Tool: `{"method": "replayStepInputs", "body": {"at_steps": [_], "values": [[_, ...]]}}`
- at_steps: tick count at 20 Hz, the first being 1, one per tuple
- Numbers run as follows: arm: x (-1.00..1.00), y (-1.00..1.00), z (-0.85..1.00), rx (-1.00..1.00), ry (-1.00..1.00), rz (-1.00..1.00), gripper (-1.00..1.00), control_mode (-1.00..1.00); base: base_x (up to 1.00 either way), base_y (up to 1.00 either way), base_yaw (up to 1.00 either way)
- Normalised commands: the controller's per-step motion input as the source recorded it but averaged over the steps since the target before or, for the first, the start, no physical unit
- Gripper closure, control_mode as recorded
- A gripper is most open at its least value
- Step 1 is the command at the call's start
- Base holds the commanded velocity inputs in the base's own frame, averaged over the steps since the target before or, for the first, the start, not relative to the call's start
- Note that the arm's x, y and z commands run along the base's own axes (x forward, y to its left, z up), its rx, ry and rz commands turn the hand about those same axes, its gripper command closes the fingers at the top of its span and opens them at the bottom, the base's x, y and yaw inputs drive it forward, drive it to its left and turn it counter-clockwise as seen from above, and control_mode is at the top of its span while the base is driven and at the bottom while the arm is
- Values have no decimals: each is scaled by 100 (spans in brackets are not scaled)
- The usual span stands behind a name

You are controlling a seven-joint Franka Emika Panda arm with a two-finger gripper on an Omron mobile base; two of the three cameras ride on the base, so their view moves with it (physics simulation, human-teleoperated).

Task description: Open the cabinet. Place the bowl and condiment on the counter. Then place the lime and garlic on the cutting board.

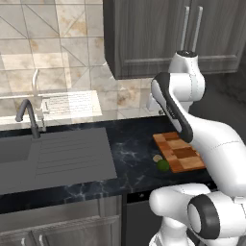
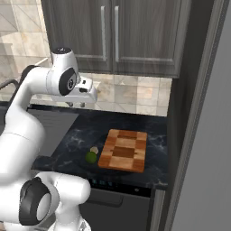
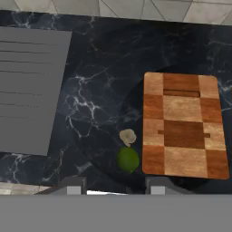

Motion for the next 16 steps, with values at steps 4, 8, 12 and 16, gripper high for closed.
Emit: {"method": "replayStepInputs", "body": {"at_steps": [4, 8, 12, 16], "values": [[-13, 0, 0, 0, -6, 0, -100, -100, 0, 0, 0], [-24, 0, 1, -1, -22, -1, -100, -100, 0, 0, 0], [-34, 0, 8, -2, -29, -2, -100, -100, 0, 0, 0], [-33, 0, 16, -3, -28, -2, -100, -100, 0, 0, 0]]}}
